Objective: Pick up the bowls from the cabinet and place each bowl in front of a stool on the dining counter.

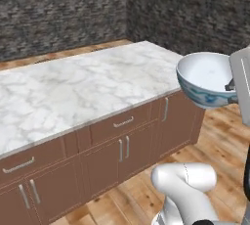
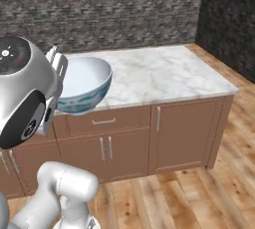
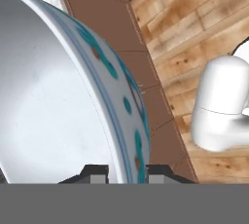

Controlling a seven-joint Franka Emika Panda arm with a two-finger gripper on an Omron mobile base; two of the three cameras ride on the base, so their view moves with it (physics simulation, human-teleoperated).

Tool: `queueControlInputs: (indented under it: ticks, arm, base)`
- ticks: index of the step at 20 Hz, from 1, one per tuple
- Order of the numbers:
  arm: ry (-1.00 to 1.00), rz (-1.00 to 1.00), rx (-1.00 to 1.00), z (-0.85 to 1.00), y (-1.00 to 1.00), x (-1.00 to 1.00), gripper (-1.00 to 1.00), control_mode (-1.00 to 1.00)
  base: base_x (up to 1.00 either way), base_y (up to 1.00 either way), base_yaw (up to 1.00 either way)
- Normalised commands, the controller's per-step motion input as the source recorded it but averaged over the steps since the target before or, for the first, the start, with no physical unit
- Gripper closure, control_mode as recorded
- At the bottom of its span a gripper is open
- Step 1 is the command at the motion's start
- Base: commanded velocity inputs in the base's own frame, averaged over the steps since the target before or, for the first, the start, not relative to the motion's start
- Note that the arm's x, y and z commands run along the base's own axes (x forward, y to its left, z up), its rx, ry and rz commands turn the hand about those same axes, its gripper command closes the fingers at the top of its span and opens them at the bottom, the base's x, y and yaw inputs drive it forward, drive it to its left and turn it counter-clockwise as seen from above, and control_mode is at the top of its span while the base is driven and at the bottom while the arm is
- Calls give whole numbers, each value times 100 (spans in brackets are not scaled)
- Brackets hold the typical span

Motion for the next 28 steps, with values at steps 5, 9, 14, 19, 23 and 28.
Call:
queueControlInputs:
  ticks: [5, 9, 14, 19, 23, 28]
  arm:
    - [0, 0, 0, 0, 0, 0, 100, 100]
    - [0, 0, 0, 0, 0, 0, 100, 100]
    - [0, 0, 0, 0, 0, 0, 100, 100]
    - [0, 0, 0, 0, 0, 0, 100, 100]
    - [0, 0, 0, 0, 0, 0, 100, 100]
    - [0, 0, 0, 0, 0, 0, 100, 100]
  base:
    - [35, -100, 29]
    - [29, -100, 30]
    - [17, -100, 27]
    - [16, -100, 28]
    - [15, -100, 27]
    - [15, -100, 25]
